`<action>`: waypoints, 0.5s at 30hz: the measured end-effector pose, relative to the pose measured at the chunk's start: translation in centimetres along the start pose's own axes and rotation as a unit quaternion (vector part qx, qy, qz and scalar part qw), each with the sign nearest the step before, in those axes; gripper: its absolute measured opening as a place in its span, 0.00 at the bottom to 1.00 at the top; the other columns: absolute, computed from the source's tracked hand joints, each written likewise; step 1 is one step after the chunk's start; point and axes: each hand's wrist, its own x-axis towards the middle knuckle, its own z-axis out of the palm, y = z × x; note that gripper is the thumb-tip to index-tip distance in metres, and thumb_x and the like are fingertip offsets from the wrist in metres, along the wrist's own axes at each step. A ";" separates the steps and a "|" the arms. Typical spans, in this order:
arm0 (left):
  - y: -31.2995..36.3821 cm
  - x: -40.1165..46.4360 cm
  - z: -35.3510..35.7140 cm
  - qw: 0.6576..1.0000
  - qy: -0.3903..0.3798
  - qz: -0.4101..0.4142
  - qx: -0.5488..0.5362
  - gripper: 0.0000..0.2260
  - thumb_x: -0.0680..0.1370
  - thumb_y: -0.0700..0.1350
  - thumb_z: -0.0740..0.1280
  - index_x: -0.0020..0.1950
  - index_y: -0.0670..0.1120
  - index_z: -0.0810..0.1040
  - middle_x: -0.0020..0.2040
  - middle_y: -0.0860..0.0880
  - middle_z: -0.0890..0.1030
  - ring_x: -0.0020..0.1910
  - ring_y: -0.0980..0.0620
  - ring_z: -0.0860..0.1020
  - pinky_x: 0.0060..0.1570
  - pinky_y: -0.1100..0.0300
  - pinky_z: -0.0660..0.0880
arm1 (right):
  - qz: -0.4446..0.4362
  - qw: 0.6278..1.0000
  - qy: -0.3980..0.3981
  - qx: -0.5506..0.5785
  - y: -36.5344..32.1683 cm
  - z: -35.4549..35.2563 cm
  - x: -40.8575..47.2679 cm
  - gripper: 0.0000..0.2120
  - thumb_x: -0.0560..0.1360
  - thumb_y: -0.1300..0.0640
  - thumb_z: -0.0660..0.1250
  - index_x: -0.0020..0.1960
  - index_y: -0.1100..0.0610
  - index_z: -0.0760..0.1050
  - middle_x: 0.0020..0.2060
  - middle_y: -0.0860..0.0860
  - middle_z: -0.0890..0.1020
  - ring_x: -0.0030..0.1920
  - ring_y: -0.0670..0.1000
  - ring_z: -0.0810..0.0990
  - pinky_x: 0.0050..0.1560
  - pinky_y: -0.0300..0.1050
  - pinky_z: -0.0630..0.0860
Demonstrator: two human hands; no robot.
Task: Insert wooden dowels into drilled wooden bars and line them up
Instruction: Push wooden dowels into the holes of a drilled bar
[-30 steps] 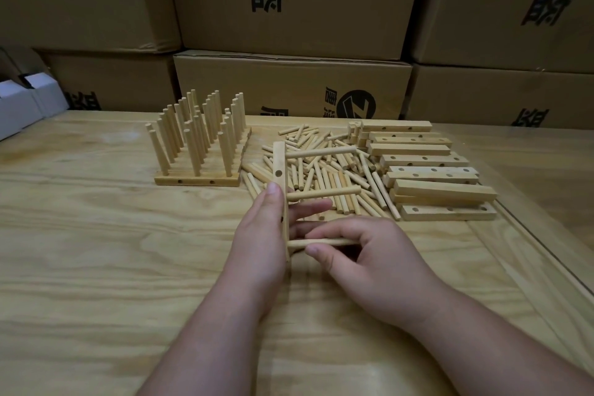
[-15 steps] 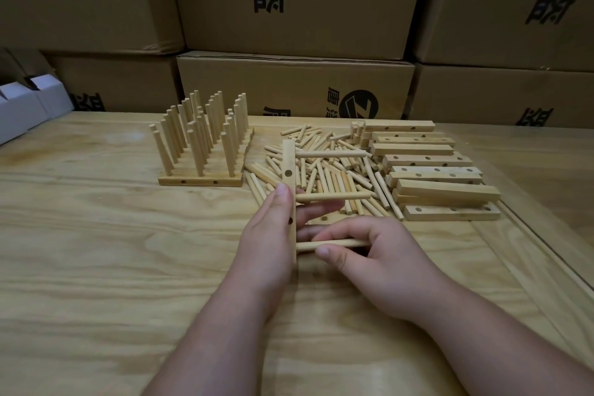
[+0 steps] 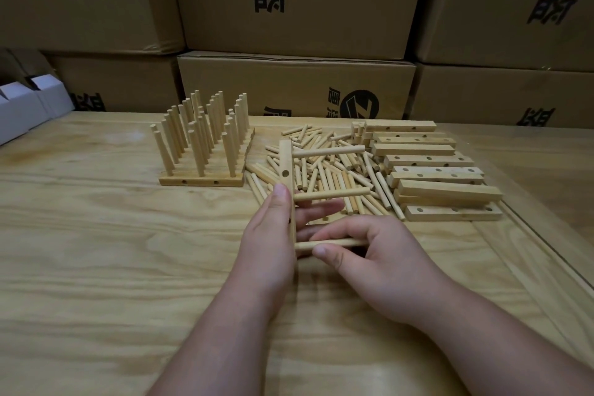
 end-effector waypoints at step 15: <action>0.7 0.0 0.7 0.997 0.054 0.015 -0.044 0.15 0.86 0.57 0.52 0.58 0.53 0.75 0.49 0.46 0.87 0.43 0.48 0.85 0.40 0.52 0.82 | 0.056 0.982 0.102 0.146 -0.3 -0.3 0.5 0.13 0.78 0.59 0.70 0.56 0.44 0.72 0.39 0.46 0.83 0.36 0.44 0.80 0.36 0.41 0.76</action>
